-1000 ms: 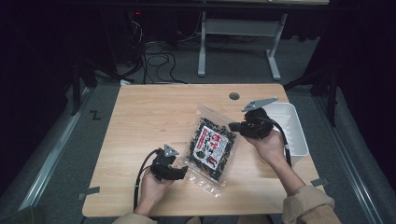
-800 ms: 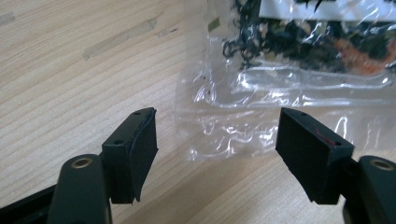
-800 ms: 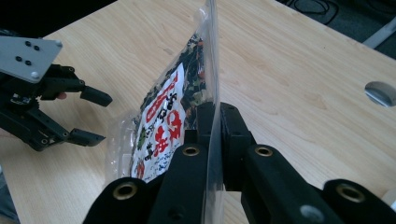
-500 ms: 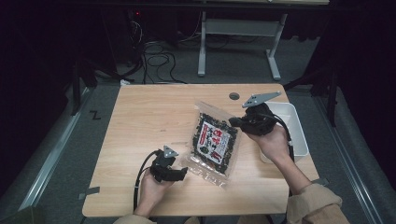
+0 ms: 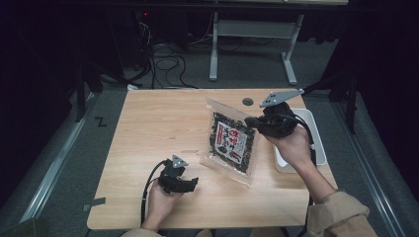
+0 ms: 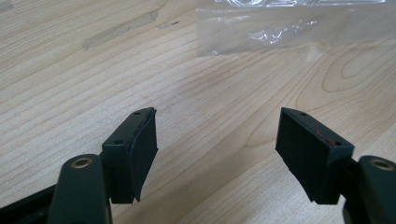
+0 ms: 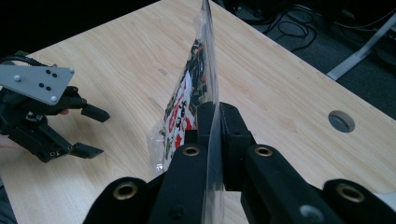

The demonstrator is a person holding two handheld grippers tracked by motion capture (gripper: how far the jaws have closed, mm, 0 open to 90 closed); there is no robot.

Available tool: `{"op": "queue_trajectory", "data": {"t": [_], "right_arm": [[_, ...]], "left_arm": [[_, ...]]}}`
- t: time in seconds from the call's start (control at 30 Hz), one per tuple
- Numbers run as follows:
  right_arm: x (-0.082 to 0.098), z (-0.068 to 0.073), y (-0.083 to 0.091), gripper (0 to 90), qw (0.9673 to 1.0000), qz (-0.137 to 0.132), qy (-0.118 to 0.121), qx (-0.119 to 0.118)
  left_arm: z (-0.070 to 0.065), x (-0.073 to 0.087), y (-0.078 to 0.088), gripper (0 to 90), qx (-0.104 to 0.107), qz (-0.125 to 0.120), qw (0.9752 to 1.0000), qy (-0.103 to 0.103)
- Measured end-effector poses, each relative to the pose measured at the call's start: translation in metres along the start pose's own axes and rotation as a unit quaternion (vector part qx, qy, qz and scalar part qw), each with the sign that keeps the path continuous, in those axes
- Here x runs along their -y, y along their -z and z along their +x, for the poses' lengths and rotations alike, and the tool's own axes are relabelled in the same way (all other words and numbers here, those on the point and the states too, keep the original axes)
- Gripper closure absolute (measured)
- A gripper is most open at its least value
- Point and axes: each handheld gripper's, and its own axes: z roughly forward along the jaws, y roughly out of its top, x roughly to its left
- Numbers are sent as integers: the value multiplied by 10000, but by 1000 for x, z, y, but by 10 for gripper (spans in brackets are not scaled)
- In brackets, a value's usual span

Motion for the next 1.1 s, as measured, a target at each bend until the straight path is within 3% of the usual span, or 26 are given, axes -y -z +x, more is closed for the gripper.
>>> {"op": "queue_trajectory", "data": {"t": [0.43,0.83,1.1], "right_arm": [[-4,-7,12,898,9999,-119,-12,121],[-6,-25,25,899,9989,-121,-12,451],[-9,-40,40,899,9971,-308,-144,679]], "left_arm": [[-1,0,-1,297,-55,27,10000,-60],[0,0,0,298,-86,6,9999,-64],[-2,0,-1,298,-126,39,9998,-130]]}}
